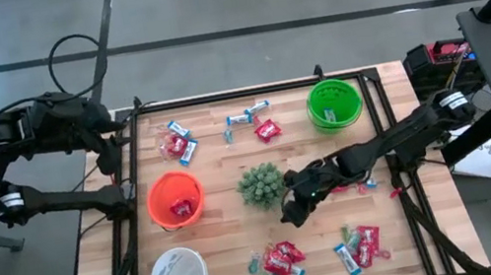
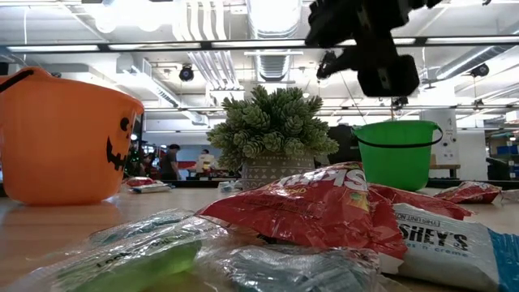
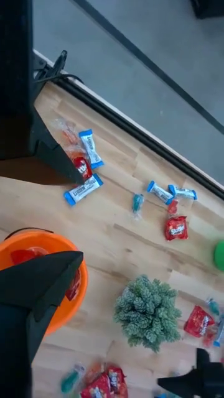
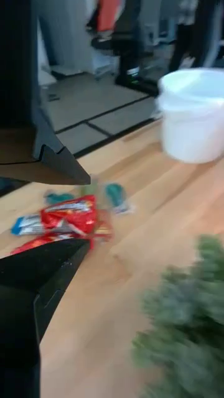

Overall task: Sort candy
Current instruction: Put the red candy into the orange bucket

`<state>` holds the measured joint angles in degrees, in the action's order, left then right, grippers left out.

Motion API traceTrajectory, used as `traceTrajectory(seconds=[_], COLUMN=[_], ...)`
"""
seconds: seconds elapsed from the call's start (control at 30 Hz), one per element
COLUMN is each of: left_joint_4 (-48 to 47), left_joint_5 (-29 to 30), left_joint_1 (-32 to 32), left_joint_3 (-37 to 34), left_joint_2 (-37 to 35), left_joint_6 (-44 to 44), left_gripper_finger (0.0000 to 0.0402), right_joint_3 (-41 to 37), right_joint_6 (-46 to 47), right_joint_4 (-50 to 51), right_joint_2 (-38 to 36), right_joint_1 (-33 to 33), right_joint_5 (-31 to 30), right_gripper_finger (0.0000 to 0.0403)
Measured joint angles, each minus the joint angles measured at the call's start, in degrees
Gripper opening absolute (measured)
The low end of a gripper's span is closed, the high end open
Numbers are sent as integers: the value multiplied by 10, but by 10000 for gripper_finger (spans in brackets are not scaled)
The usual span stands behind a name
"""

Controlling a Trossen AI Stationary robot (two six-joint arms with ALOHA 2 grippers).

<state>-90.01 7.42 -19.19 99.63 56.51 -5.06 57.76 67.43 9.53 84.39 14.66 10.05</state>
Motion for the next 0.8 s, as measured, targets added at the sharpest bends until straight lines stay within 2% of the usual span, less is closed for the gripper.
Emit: traceTrajectory(seconds=[0.37, 0.6, 0.8], left_joint_4=[0, 0, 0], left_joint_5=[-1, -6, -11], left_joint_1=[0, 0, 0], left_joint_3=[0, 0, 0], left_joint_2=[-5, -17, -29], left_joint_6=[-30, -29, -25], left_gripper_finger=[165, 165, 165], right_joint_3=[0, 0, 0], right_joint_6=[-57, -8, 32], right_joint_4=[7, 1, -41], right_joint_2=[24, 48, 101], right_joint_1=[38, 62, 76], right_joint_5=[9, 6, 5], right_gripper_finger=[169, 203, 210])
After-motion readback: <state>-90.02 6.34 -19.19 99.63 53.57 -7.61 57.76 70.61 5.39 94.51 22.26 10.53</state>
